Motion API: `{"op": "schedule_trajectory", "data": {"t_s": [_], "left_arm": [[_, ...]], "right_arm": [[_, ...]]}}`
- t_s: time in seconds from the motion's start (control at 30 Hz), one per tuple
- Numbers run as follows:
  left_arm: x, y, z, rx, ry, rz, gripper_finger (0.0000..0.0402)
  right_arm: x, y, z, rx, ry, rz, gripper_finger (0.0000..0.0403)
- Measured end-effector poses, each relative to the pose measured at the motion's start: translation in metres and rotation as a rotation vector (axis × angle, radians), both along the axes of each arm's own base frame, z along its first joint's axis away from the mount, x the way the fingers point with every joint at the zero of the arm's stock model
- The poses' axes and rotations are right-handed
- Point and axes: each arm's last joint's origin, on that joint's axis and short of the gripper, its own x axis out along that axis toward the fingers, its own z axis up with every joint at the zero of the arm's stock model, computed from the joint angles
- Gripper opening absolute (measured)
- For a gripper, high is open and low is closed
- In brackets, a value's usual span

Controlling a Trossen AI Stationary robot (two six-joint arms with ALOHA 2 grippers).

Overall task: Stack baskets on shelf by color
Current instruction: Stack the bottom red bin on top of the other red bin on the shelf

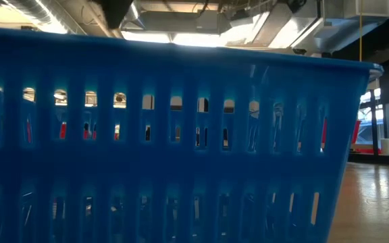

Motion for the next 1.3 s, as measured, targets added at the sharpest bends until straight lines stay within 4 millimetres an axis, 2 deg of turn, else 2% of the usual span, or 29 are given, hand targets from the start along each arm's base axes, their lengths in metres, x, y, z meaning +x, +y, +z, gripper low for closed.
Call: {"op": "schedule_trajectory", "data": {"t_s": [0.2, 0.4, 0.77, 0.97, 1.3], "left_arm": [[-0.005, -0.011, -0.046, -0.075, 0.175, 0.026, 0.0047], [-0.004, -0.015, -0.089, -0.159, 0.212, 0.021, 0.0047], [-0.015, -0.015, -0.137, -0.133, 0.277, -0.041, 0.0047], [-0.022, -0.014, -0.151, -0.129, 0.310, -0.059, 0.0047], [-0.018, -0.014, -0.153, -0.119, 0.269, -0.123, 0.0047]], "right_arm": [[0.000, 0.005, 0.001, 0.013, -0.027, 0.165, 0.0096], [-0.001, 0.008, 0.002, 0.034, -0.054, 0.294, 0.0096], [-0.002, 0.010, 0.002, 0.071, -0.063, 0.352, 0.0096], [-0.002, 0.010, 0.002, 0.071, -0.063, 0.351, 0.0096], [-0.002, 0.010, 0.002, 0.071, -0.062, 0.350, 0.0096]]}}
